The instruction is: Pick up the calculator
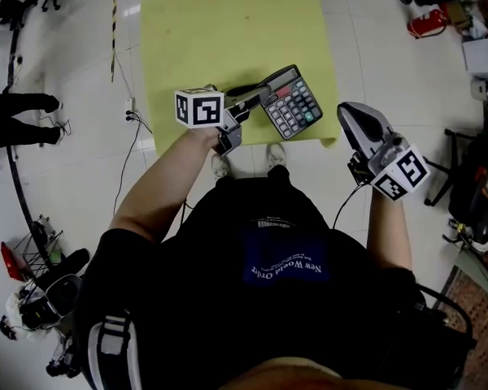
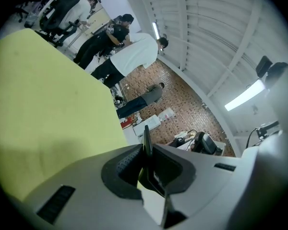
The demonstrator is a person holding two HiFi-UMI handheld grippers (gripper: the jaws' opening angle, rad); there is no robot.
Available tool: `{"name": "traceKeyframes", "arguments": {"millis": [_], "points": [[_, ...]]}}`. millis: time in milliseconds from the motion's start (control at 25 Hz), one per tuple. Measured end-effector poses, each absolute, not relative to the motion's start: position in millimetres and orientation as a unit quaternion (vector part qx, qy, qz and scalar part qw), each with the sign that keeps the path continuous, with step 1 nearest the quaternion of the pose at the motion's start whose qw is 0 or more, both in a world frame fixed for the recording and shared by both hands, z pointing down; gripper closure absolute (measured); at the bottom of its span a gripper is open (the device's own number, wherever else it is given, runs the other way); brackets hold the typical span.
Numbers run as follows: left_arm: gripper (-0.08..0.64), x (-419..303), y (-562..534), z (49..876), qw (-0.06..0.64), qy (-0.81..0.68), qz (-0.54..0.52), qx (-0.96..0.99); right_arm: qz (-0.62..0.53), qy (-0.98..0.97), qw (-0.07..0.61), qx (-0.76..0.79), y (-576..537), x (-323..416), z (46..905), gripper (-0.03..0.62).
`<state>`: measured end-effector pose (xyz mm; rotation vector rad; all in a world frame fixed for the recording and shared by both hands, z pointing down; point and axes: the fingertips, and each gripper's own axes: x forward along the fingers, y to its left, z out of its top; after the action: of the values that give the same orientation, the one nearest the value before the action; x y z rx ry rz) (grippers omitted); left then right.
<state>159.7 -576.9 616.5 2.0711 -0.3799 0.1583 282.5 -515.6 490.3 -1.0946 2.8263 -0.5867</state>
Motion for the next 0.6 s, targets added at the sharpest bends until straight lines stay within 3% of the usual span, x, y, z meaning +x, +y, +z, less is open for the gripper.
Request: {"name": "traceKeyframes", "arguments": {"millis": [240,600], "points": [[0.500,53.3,-576.6,554.1,0.484,-0.158,0.038,0.860,-0.185,0.911,0.033,-0.367,-517.1,192.5,451.1,0.604],[0.500,-67.9,-585.4,457.3,0.452,-0.216,-0.033,0.865,-0.133,0.931,0.015,-0.339,-532.5,116.7,388.4,0.604]]}}
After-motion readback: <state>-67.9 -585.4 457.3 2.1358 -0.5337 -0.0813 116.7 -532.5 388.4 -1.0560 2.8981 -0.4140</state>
